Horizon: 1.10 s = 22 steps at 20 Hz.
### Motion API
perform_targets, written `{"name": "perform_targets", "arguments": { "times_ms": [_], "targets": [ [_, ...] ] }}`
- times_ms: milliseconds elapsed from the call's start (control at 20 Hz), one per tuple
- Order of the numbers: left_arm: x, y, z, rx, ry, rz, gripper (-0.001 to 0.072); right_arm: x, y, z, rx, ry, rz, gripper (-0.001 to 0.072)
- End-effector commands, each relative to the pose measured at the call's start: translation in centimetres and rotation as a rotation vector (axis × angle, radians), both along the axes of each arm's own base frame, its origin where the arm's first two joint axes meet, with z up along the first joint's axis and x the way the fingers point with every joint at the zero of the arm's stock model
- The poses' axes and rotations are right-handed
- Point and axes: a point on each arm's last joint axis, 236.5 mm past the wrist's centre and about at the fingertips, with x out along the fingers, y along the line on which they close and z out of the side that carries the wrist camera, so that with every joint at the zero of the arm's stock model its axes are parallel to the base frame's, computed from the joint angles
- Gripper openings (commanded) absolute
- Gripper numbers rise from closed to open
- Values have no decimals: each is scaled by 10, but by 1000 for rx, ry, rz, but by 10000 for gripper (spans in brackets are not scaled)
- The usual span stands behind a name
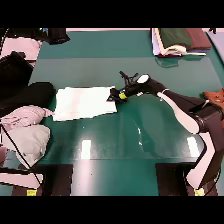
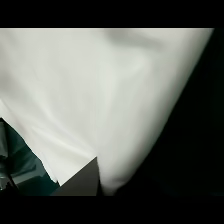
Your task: Fold the shirts.
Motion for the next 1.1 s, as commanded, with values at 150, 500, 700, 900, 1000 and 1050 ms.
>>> {"name": "perform_targets", "arguments": {
  "times_ms": [150,500,700,900,1000,1050],
  "targets": [
    [-23,-52,-3,30,-3,-131,22,57,-62,52,-119,-214,-50,20],
    [-46,-103,0,29,-22,-238,22,68,-350,136,-567,-293,-347,20],
    [-50,-108,0,22,-21,-249,22,28,-505,190,-679,-296,-672,20],
    [-49,-109,1,3,-11,-233,23,-15,-623,232,-697,-351,-1014,20],
    [-49,-109,1,1,-9,-230,22,-27,-650,242,-638,-367,-1124,20],
    [-49,-109,2,-4,-6,-226,23,-32,-661,245,-634,-374,-1158,20]
  ]
}}
